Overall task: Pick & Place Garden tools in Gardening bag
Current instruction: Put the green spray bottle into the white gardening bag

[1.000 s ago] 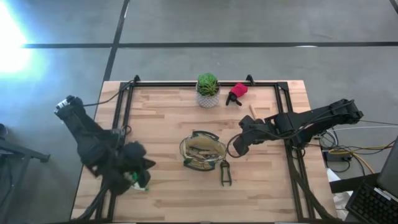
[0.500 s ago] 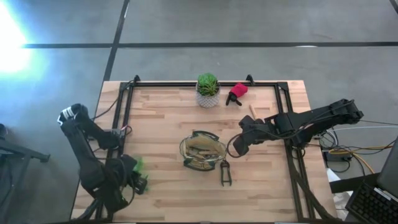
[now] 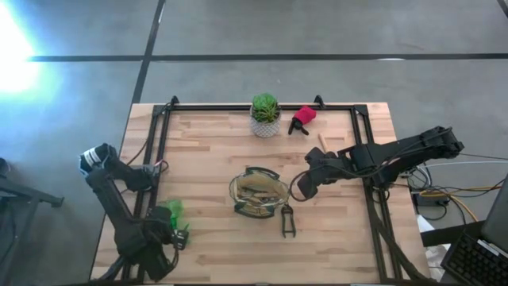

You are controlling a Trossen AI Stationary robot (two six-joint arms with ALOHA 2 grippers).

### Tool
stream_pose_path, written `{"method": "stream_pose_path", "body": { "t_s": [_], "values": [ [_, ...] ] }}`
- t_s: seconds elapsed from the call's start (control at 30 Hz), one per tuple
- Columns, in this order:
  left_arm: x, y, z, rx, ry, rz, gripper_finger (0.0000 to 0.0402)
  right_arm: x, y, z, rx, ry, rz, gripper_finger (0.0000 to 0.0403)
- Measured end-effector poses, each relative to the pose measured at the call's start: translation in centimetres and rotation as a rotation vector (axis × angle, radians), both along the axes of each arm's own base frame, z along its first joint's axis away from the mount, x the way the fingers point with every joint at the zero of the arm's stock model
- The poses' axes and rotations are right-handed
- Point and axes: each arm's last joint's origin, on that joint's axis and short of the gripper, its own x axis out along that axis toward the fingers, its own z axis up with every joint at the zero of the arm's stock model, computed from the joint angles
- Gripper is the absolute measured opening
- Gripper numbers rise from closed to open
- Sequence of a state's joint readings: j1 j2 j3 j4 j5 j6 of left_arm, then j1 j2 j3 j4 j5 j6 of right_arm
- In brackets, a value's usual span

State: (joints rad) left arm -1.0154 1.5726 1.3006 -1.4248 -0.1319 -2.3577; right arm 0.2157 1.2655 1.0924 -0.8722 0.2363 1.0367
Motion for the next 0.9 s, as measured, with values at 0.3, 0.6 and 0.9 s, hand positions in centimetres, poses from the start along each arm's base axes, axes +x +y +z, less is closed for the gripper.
{"method": "stream_pose_path", "body": {
  "t_s": [0.3,0.6,0.9],
  "values": [
    [0.5,1.4,-3.2,0.013,-0.011,0.047,0.0052,0.0,0.0,0.0,0.000,0.000,0.000,0.0027],
    [0.1,1.8,-6.9,-0.135,-0.035,0.071,0.0167,0.0,0.0,0.0,0.000,0.000,0.000,0.0027],
    [-0.3,2.3,-6.9,-0.150,0.001,0.081,0.0251,0.0,0.0,0.0,0.001,-0.004,0.000,0.0027]
  ]
}}
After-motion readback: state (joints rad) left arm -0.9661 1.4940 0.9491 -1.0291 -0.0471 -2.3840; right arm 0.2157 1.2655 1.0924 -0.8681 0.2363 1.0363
